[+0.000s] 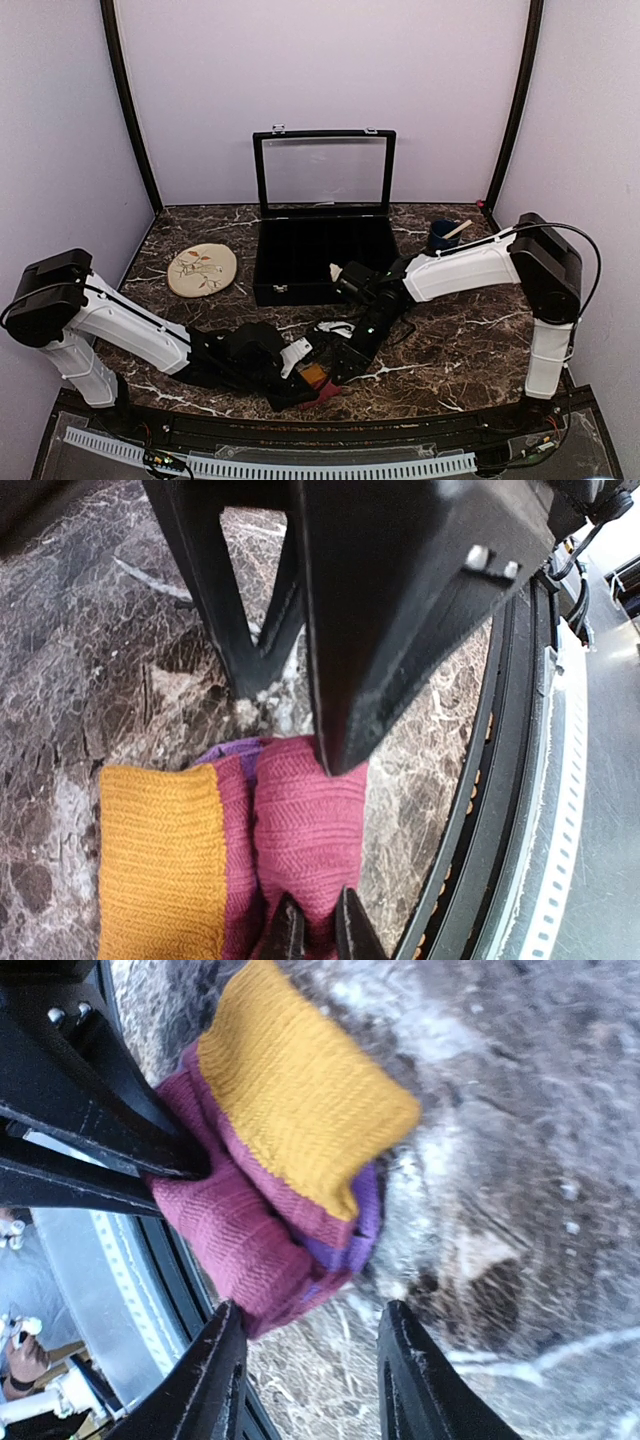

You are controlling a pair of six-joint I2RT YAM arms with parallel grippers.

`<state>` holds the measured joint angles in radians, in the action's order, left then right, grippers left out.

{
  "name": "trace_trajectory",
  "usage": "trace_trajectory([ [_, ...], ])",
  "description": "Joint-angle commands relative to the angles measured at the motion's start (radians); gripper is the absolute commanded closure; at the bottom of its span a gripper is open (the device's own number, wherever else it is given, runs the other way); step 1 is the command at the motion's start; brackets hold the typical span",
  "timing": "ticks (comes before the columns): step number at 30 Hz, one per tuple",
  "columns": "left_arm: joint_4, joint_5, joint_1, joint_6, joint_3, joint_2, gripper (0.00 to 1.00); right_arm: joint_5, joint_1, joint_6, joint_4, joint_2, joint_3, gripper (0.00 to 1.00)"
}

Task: Roll the socks
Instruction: Roll the sock at the center of the board.

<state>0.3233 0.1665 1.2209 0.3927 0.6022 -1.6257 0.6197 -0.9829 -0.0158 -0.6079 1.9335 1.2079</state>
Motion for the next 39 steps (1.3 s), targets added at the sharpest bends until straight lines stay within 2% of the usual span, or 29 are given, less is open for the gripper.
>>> trace_trajectory([
  [1, -0.199, 0.040, -0.032, 0.007, -0.056, -0.048, 1.00, -0.063, 0.010, 0.032, 0.062, -0.060, -0.029, 0.58],
  [8, -0.211, 0.128, -0.063, 0.000, -0.042, -0.064, 1.00, -0.151, 0.012, 0.052, 0.142, -0.132, -0.100, 0.58],
  [21, -0.207, 0.312, -0.153, 0.000, -0.032, -0.085, 1.00, -0.431, -0.028, 0.029, 0.323, -0.377, -0.281, 0.58],
  [31, -0.204, 0.427, -0.192, -0.005, -0.020, -0.130, 1.00, -0.672, -0.259, -0.056, 0.430, -0.481, -0.388, 0.57],
  [39, -0.195, 0.482, -0.211, -0.009, -0.027, -0.147, 1.00, -0.805, -0.412, -0.156, 0.445, -0.397, -0.362, 0.55],
])
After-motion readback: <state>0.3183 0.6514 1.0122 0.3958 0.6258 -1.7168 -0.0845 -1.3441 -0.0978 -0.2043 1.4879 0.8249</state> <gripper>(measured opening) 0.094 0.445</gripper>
